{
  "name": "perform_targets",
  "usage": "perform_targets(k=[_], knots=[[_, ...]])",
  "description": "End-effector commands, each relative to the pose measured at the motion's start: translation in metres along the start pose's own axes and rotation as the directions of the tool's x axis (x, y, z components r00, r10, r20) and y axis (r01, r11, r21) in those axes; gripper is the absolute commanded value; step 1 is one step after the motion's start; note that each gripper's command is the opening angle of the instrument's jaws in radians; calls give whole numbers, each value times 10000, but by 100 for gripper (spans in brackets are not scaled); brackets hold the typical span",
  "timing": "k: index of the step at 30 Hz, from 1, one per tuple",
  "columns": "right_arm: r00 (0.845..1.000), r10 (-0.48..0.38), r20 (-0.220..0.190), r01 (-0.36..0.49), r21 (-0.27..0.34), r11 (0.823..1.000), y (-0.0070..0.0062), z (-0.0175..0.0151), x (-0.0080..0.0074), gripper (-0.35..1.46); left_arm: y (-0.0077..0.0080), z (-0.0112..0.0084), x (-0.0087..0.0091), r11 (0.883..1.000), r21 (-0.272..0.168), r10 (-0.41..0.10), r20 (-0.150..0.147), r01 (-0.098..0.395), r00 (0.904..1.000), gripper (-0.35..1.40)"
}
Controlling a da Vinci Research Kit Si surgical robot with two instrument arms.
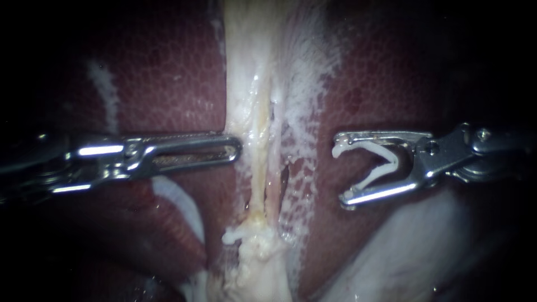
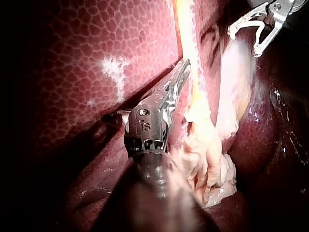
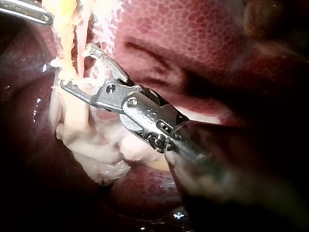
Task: Clipping second clip left tube
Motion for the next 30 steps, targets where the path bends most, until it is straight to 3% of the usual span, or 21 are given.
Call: perform_targets(k=[1,9,13,21,30], knots=[[10000,-3,-1,3,0,10000,0,0,0,60,-1,0,0,10000,-5,1,2,-1,10000,-35],[10000,-66,14,66,-91,9999,-1,12,-9,60,-4,-4,-4,10000,18,-17,-11,17,10000,-35],[9998,-211,7,211,10,9998,-2,28,-21,60,-2,-16,-16,9999,124,-87,-67,88,9999,-35],[9994,352,-12,-352,195,9992,-5,67,-47,60,-7,-41,-45,9997,38,-258,-14,258,9997,-35],[9968,797,-8,-796,370,9961,-7,104,-63,60,-21,-48,-57,9992,74,-386,116,385,9992,-35]])
